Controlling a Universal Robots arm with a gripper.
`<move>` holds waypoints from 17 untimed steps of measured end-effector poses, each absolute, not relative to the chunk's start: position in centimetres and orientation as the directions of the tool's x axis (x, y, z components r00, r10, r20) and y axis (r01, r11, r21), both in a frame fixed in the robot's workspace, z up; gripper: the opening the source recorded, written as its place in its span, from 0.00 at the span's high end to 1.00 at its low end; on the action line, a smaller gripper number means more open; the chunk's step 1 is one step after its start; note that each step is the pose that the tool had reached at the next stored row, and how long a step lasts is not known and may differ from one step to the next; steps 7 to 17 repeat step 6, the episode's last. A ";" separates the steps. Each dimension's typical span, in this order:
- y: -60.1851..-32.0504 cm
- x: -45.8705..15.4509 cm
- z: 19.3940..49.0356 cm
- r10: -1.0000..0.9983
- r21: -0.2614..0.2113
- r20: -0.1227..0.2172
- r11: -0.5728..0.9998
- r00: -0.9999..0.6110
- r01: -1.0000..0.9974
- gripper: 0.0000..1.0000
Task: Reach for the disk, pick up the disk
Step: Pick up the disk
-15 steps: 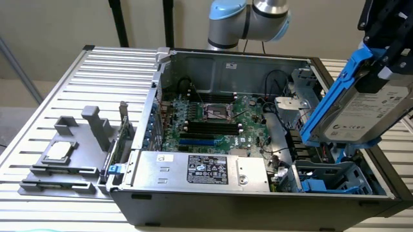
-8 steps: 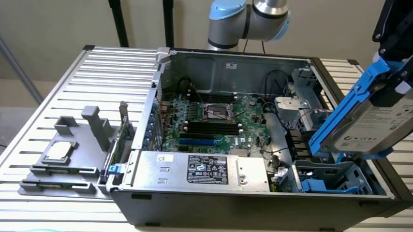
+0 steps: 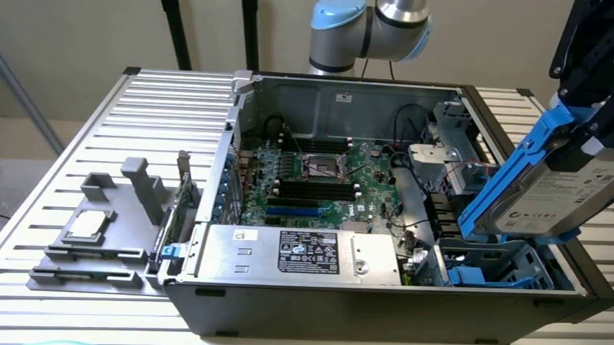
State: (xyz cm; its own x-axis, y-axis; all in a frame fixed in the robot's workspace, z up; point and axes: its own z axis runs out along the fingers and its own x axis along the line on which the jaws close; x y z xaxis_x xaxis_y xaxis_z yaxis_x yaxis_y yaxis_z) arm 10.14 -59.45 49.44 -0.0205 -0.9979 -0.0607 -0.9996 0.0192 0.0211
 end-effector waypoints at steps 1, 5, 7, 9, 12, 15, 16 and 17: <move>-59.4 10.1 49.4 -0.998 0.021 -0.061 0.019 -0.021 -1.000 0.67; -59.4 10.1 49.4 -0.998 0.021 -0.061 0.019 -0.020 -1.000 0.67; -59.4 10.1 49.4 -0.998 0.021 -0.061 0.019 -0.021 -1.000 0.67; -59.4 10.1 49.4 -0.998 0.021 -0.061 0.019 -0.021 -1.000 0.67; -59.4 10.1 49.4 -0.998 0.021 -0.061 0.019 -0.021 -1.000 0.67; -59.4 10.1 49.4 -0.998 0.021 -0.061 0.019 -0.021 -1.000 0.67; -59.4 10.1 49.4 -0.998 0.021 -0.061 0.019 -0.021 -1.000 0.67; -59.4 10.1 49.4 -0.998 0.021 -0.061 0.019 -0.021 -1.000 0.67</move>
